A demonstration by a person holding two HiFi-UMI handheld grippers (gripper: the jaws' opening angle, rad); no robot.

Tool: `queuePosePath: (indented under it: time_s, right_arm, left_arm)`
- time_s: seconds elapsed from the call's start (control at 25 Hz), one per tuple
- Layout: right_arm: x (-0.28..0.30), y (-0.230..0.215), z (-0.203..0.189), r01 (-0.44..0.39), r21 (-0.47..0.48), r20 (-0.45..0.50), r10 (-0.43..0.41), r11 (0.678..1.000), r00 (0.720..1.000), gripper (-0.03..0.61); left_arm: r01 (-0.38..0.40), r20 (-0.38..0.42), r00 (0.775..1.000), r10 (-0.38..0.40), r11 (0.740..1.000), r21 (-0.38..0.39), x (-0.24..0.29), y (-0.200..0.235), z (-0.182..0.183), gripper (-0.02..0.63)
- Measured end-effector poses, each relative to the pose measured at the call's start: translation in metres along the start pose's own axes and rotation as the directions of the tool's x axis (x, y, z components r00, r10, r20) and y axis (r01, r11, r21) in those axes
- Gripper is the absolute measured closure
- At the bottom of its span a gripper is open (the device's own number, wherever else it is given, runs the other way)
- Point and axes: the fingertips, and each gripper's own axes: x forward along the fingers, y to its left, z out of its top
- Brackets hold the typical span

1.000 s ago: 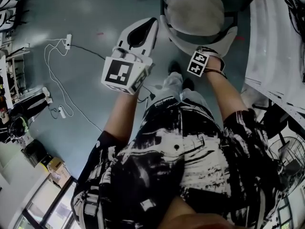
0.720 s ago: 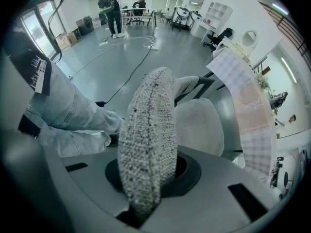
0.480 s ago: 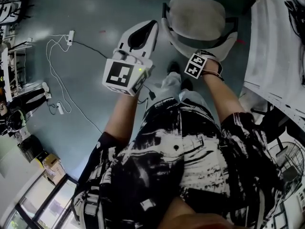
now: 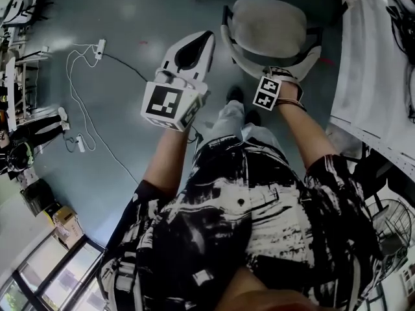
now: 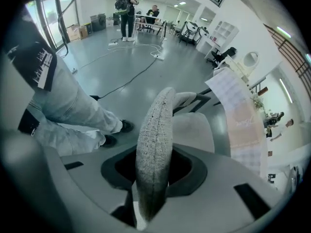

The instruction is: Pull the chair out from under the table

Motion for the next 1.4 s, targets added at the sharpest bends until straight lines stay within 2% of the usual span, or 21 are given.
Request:
queuePosePath:
  time_s: [0.24,0.32,0.4,0.44,0.52,0.64,0.72,0.8,0.88,0.96,1.04,1.16,1.28,1.4]
  right_arm:
    - [-0.068,-0.005,0.023,0.024,0.013,0.116,-0.026,1.000,0.993,0.450]
    - [-0.106,-0.021,0.035,0.060,0.073,0.196,-0.073,0.996,0.978,0.466]
    - [-0.155,-0.050,0.050,0.094,0.189,0.302,-0.149,0.977,0.942,0.469]
    - [-0.183,-0.066,0.058,0.099,0.263,0.361,-0.193,0.960,0.912,0.471]
    - [-0.241,-0.099,0.073,0.090,0.415,0.477,-0.301,0.905,0.826,0.476]
    - [-0.330,-0.140,0.080,0.092,0.582,0.575,-0.489,0.808,0.657,0.497]
    - [-0.385,-0.160,0.077,0.125,0.647,0.592,-0.599,0.752,0.540,0.514]
    - [-0.432,-0.170,0.072,0.146,0.690,0.600,-0.673,0.709,0.433,0.526]
    - [-0.469,-0.172,0.068,0.152,0.717,0.604,-0.715,0.681,0.353,0.534]
    - [-0.495,-0.173,0.066,0.152,0.731,0.605,-0.735,0.665,0.305,0.541]
    - [-0.512,-0.176,0.066,0.155,0.743,0.601,-0.750,0.652,0.275,0.553]
    - [-0.524,-0.182,0.067,0.173,0.758,0.582,-0.772,0.629,0.256,0.577]
    - [-0.528,-0.187,0.068,0.184,0.769,0.565,-0.785,0.613,0.254,0.577]
    - [-0.528,-0.191,0.067,0.194,0.776,0.547,-0.794,0.600,0.265,0.578]
  left_arm:
    - [0.049,0.040,0.998,-0.051,0.998,0.034,-0.009,-0.013,0.025,0.614]
    - [0.077,0.056,0.995,-0.078,0.996,0.033,-0.006,-0.016,0.036,0.614]
    - [0.114,0.072,0.991,-0.117,0.993,0.043,0.000,-0.018,0.045,0.614]
    - [0.132,0.076,0.988,-0.135,0.990,0.046,0.003,-0.019,0.050,0.614]
    - [0.165,0.082,0.982,-0.168,0.985,0.049,0.007,-0.018,0.057,0.614]
    - [0.196,0.088,0.976,-0.200,0.979,0.053,0.013,-0.015,0.067,0.614]
    - [0.205,0.099,0.973,-0.209,0.977,0.055,0.016,-0.010,0.075,0.614]
    - [0.211,0.113,0.970,-0.217,0.975,0.066,0.016,-0.007,0.084,0.614]
    - [0.217,0.126,0.966,-0.226,0.973,0.081,0.015,-0.007,0.093,0.614]
    - [0.220,0.139,0.963,-0.231,0.971,0.090,0.014,-0.009,0.103,0.614]
    - [0.225,0.154,0.959,-0.238,0.970,0.096,0.013,-0.010,0.112,0.614]
    - [0.241,0.170,0.951,-0.257,0.964,0.111,0.012,-0.015,0.123,0.614]
    - [0.254,0.178,0.945,-0.273,0.960,0.119,0.013,-0.017,0.129,0.614]
    - [0.258,0.183,0.943,-0.278,0.958,0.126,0.013,-0.019,0.137,0.614]
